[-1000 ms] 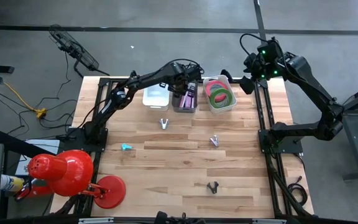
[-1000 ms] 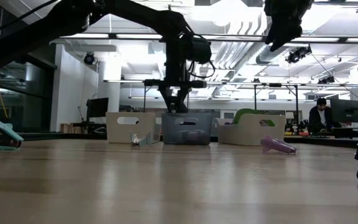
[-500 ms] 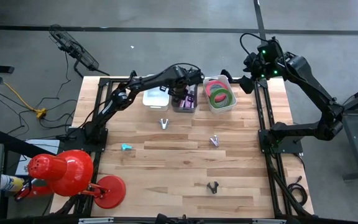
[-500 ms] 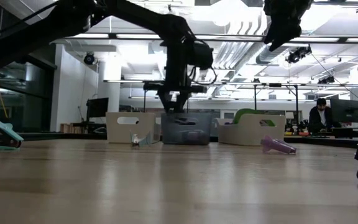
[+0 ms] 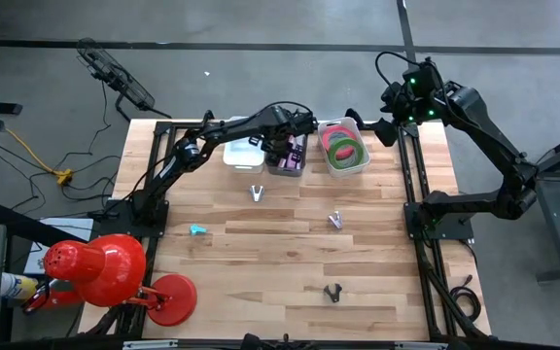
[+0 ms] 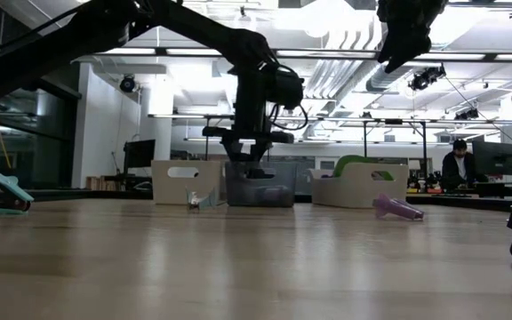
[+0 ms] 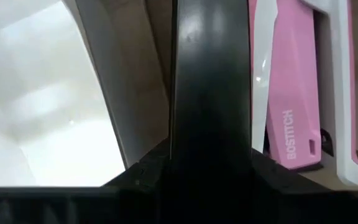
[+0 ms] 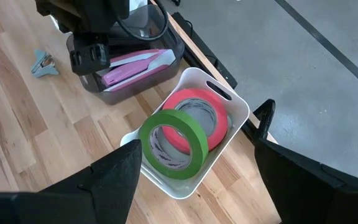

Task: Pick and place Stapler, Stapler remover, tape
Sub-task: Put the black stapler into the black bin, then put the purple staple remover into the left white bin

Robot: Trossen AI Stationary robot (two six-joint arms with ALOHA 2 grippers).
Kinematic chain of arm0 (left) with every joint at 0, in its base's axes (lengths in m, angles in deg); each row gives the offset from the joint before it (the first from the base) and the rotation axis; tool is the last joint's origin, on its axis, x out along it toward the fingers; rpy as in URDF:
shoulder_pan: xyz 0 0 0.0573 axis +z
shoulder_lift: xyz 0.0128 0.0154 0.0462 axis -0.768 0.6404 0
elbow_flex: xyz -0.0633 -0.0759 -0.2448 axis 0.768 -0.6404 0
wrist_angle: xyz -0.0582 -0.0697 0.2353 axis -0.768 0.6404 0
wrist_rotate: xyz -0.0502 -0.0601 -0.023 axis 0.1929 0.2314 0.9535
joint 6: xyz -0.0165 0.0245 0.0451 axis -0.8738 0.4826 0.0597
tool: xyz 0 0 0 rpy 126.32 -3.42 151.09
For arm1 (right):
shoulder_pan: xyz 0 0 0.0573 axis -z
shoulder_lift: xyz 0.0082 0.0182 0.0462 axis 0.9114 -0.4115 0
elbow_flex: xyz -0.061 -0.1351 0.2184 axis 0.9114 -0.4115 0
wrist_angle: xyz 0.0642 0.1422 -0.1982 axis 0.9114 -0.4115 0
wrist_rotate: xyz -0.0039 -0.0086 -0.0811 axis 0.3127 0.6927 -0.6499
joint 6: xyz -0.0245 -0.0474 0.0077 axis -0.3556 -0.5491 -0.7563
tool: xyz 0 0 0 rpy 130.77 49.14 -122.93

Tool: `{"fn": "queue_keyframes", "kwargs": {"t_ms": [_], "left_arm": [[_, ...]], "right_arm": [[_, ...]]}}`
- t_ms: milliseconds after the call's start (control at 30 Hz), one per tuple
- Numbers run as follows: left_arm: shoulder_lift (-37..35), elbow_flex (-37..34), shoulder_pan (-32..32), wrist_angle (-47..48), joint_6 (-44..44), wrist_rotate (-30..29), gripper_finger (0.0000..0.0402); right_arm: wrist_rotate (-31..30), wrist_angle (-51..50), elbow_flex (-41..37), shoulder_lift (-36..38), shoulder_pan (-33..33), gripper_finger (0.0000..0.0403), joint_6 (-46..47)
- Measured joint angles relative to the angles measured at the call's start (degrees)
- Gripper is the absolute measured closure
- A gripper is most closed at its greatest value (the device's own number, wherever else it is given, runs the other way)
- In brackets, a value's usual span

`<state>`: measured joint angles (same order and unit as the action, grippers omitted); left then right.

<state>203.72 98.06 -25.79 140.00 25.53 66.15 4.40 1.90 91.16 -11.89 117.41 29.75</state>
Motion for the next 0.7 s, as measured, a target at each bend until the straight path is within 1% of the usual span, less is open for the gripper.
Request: {"fn": "queue_keyframes", "kwargs": {"t_ms": [167, 267, 333, 467, 567, 700], "left_arm": [[0.0, 0.0, 0.0, 0.1, -0.14, 0.02, 0.0184], [-0.02, 0.0, 0.0, 0.09, -0.1, 0.22, 0.0157], [-0.04, 0.0, 0.0, 0.11, 0.01, 0.85, 0.0151], [-0.68, 0.36, -0.02, 0.53, 0.13, 1.03, 0.0155], [-0.68, 2.62, 0.0, 3.06, 1.49, 0.8, 0.0162], [-0.71, 5.6, -0.02, 4.41, 2.8, -1.09, 0.0169]], "right_arm": [[-0.01, 0.0, 0.0, 0.0, 0.0, 0.0098, 0.0], [-0.01, 0.0, 0.0, 0.0, 0.01, 0.0098, 0.0], [-0.01, -0.01, 0.0, 0.0, 0.0, 0.0098, -0.01], [-0.01, -0.02, 0.0, 0.0, 0.02, 0.0098, 0.0], [-0.01, -0.02, 0.0, 0.0, 0.02, 0.0098, 0.7], [-0.77, -0.04, 0.0, 0.0, 0.02, 0.0098, 4.97]]}}
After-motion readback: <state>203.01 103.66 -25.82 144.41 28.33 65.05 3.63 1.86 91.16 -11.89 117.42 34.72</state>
